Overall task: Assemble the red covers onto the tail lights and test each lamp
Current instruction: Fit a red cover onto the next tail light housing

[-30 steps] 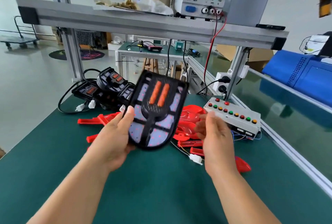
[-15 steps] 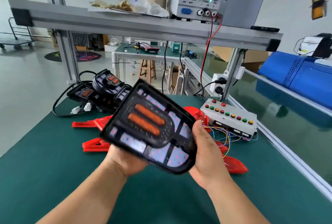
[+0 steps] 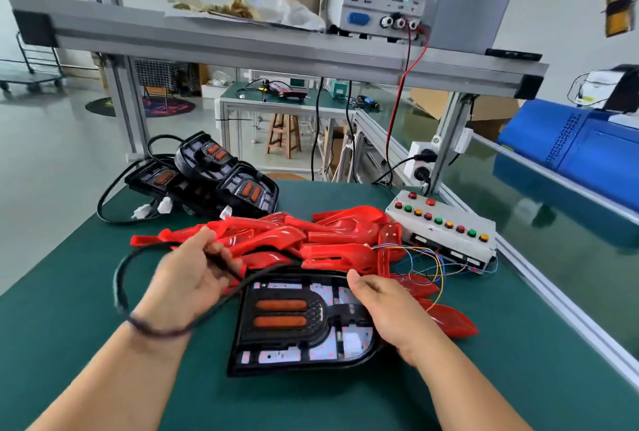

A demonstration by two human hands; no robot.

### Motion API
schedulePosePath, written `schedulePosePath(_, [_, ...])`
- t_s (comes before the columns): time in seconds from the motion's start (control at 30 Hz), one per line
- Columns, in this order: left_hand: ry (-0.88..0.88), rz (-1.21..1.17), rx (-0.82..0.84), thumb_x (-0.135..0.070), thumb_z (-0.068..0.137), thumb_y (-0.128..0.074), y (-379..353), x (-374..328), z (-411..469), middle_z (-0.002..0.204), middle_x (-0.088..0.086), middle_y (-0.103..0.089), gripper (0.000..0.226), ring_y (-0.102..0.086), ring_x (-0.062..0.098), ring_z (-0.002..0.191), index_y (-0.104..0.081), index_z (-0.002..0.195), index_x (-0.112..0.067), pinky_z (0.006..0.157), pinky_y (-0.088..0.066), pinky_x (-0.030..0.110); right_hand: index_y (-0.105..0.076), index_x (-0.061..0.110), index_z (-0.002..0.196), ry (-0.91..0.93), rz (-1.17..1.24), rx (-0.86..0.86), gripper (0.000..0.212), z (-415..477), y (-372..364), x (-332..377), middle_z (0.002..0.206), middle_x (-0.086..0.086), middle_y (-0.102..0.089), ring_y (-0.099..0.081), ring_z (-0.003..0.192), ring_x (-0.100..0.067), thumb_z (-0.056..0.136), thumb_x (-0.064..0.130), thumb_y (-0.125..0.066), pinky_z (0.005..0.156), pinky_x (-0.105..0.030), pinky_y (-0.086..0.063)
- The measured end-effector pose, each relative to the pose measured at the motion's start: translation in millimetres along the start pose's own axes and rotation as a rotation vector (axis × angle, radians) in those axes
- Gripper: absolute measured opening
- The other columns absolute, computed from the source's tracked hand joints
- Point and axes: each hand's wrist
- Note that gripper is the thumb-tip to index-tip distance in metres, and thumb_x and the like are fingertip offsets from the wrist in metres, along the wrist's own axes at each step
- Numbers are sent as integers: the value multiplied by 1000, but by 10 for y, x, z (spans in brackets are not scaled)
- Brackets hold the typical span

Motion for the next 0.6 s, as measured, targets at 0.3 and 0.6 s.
schedulePosePath(0.3, [30, 673, 124, -14, 65, -82, 198, -857, 172, 57, 9, -42, 34, -37, 12, 42, -62, 91, -19, 48, -40, 22, -45, 15, 57, 87, -287, -170, 53, 85, -26, -45, 55, 1, -45, -47, 60, -17, 99, 48, -46, 60, -35, -33])
schedulePosePath(0.6, [-186, 72, -367, -29, 103, -41, 237, -869, 220, 137, 14, -55, 42, -51, 28, 127, -53, 133, -2, 102, -44, 30, -66, 9, 71, 153, -353, -192, 53, 106, -90, -101, 61, -7, -59, -56, 64, -20, 98, 50, -47, 65, -36, -39])
Point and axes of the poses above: each hand's wrist, its own z-axis towards the middle knuckle, its own y-axis out of the back of the hand, x = y × z
